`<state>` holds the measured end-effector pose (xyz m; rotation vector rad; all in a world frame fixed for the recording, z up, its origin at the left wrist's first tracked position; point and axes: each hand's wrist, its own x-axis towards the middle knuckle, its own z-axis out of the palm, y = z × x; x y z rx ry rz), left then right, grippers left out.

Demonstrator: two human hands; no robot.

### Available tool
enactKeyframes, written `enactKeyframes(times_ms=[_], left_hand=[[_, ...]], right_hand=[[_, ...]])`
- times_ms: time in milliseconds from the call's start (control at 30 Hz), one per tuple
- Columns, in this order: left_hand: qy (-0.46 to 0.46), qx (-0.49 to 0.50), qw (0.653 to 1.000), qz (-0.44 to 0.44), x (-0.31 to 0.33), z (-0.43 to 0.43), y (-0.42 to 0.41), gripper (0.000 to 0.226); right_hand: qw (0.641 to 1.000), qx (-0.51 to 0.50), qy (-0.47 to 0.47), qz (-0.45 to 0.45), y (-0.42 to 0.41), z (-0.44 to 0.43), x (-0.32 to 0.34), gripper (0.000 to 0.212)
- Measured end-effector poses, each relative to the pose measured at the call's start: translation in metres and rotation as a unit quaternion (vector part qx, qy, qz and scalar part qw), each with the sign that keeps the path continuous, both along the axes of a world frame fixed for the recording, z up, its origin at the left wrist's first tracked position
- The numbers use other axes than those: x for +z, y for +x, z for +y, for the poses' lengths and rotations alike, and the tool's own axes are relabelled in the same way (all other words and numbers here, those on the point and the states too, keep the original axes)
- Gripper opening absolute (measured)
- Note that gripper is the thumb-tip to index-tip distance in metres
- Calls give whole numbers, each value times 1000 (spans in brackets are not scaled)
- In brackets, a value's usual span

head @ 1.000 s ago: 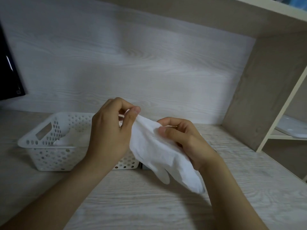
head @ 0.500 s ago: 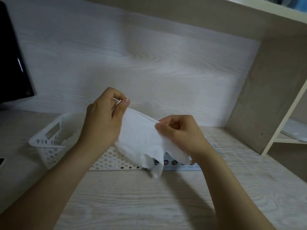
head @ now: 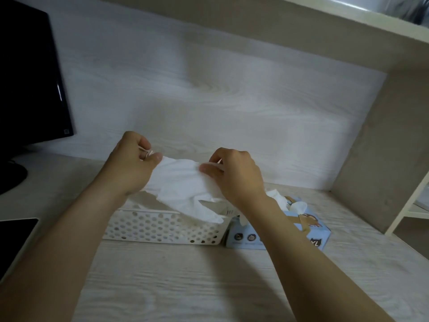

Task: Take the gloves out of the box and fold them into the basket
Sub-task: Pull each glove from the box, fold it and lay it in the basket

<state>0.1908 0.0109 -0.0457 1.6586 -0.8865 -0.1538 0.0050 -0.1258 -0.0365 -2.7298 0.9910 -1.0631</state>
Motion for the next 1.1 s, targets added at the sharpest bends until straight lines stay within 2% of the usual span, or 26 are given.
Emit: enactKeyframes(times_ms=[67, 200, 300, 400, 500, 600, 700, 733, 800, 900, 1000, 1100], left_hand=[[14, 26, 999, -22, 0, 3, 8, 24], [76, 76, 986, -130, -5, 5, 19, 16], [164, 108, 959, -204, -8, 4, 22, 15], [229, 127, 938, -228, -9, 2, 24, 16], [275, 145, 920, -240, -8, 2, 22, 22], [282, 145, 907, -276, -7, 2, 19, 26], [231, 96, 916, -314, -4, 2, 15, 12], [217, 62, 928, -297, -3, 2, 13, 6], [229, -13, 948, -222, -2, 2, 7, 8], [288, -87, 941, -152, -1, 3, 0, 16], [322, -114, 928, -147, -3, 2, 0, 24], [358, -129, 912, -156, -5, 2, 3, 39]], right_hand=[[998, 3, -30, 48, 8, 1, 2, 40], [988, 10, -46, 145, 26, -2, 6, 52], [989, 45, -3, 143, 39, -6, 5, 50], [983, 87, 41, 156, 51, -11, 2, 46], [979, 84, 17, 184, 54, -14, -2, 46], [978, 52, -59, 192, 48, -15, -1, 42], [978, 46, -111, 172, 40, -12, 6, 33], [980, 68, -95, 164, 36, -10, 10, 30], [977, 128, 10, 170, 27, 1, 21, 32], [943, 153, 152, 253, 13, 20, 33, 39], [917, 159, 177, 319, 8, 25, 35, 34], [907, 168, 202, 330, 3, 22, 35, 30]])
